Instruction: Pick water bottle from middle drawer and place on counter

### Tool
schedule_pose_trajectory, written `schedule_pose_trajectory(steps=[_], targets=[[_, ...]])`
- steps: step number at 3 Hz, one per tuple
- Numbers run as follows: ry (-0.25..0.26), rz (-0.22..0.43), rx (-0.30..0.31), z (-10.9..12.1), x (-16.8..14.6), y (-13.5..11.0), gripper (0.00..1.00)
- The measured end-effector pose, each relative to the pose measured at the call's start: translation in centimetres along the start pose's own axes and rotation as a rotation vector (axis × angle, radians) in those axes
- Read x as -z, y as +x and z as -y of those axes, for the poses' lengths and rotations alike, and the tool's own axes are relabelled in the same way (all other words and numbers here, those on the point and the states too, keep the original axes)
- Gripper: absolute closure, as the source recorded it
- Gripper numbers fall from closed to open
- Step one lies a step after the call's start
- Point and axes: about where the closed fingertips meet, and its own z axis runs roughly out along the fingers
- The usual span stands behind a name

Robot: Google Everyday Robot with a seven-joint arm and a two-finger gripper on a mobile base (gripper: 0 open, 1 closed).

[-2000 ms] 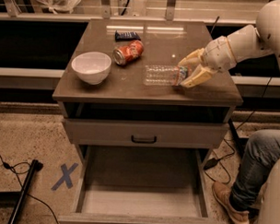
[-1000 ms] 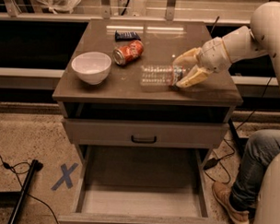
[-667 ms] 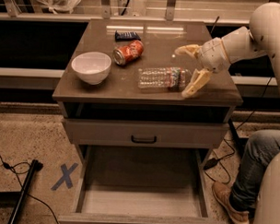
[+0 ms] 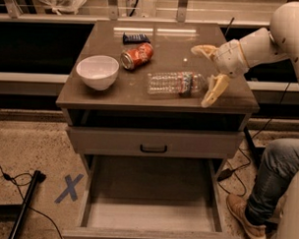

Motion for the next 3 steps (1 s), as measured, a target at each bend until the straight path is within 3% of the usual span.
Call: schedule_pose_trajectory(steps=[3], targets=[[0.029, -0.038, -0.002, -2.2, 4.4, -2.5, 0.00]])
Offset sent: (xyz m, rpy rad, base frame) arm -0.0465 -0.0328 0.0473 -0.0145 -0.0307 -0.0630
